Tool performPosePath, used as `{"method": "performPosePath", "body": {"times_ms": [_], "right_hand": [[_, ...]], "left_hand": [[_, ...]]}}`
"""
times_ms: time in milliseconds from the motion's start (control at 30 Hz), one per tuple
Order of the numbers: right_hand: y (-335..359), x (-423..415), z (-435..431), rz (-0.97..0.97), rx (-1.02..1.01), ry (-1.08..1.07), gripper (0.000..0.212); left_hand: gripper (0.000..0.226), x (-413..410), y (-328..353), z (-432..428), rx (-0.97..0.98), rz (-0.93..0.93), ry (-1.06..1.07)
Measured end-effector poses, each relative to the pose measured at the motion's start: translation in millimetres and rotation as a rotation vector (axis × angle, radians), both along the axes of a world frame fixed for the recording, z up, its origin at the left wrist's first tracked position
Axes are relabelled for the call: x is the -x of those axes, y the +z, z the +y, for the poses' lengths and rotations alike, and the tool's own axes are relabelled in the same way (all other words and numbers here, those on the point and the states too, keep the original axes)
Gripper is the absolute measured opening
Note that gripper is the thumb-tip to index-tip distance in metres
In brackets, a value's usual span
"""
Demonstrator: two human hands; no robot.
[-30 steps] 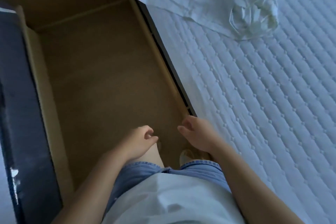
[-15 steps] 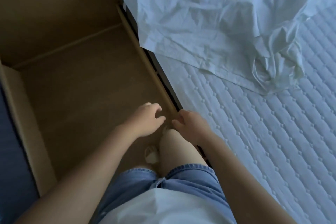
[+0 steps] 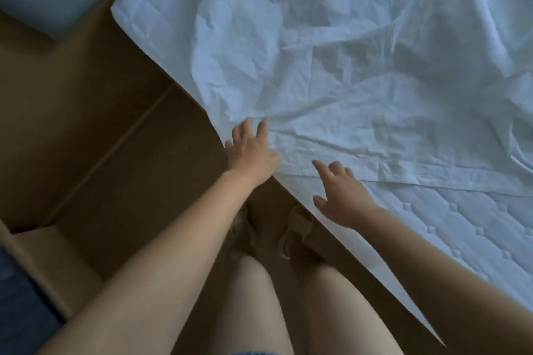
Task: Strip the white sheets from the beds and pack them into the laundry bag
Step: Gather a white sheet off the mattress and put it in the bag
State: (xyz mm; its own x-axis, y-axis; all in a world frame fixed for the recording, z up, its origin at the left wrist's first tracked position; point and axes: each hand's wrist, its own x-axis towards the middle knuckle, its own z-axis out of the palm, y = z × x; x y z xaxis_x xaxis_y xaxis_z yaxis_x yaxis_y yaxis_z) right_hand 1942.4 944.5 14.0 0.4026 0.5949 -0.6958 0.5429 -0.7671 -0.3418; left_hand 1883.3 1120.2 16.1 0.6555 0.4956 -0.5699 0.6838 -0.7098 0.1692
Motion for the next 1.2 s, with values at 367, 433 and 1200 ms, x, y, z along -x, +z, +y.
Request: {"method": "performPosePath", "body": {"times_ms": [367,433,1200], "right_hand": [[-73,-36,129,-0.253,-0.135,0.119,0.113],[-77,-43,144,-0.292,-0.154,0.179,0.119],[-1,-63,188,0.443,-0.272,-1.278,0.032]], "left_hand": [[0.040,-28,-105,88,0.186,-0.235,0.459],[0.028,-9,-91,102,0.269,-0.257,0.368],[0.048,-74,-63,120,0.325,-0.483,-0.331]]}}
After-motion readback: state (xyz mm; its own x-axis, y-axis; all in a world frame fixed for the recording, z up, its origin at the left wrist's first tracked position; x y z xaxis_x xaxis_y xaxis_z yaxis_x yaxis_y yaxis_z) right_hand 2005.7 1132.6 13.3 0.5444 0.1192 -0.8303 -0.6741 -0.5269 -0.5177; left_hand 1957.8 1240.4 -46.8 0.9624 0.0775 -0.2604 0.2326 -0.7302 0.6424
